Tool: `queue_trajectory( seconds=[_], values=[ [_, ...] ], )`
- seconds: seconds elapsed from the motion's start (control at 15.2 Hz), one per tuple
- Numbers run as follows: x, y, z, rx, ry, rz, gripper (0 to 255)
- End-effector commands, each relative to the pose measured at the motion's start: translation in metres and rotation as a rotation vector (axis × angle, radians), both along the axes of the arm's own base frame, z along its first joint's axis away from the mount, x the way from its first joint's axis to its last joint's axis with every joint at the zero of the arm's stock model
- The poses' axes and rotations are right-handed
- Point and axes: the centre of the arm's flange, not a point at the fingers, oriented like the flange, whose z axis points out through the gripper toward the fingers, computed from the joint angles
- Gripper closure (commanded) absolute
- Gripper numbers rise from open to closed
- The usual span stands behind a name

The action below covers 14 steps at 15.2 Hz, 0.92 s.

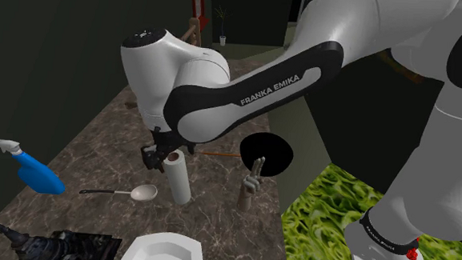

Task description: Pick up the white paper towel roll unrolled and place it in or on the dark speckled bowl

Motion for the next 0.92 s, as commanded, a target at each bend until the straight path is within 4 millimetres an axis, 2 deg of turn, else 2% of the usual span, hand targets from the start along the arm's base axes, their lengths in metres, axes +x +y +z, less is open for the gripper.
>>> queue_trajectory(
  seconds=[0.0, 0.13, 0.59, 0.66, 0.86],
  values=[
    [0.0016, 0.0002, -0.0108, 0.0, -0.001, 0.0, 0],
    [0.0025, -0.0004, -0.019, 0.0, -0.001, 0.0, 0],
    [0.0025, -0.0004, -0.019, 0.0, -0.001, 0.0, 0],
    [0.0025, -0.0004, -0.019, 0.0, -0.001, 0.0, 255],
    [0.0025, -0.0005, -0.019, 0.0, -0.001, 0.0, 255]
  ],
)
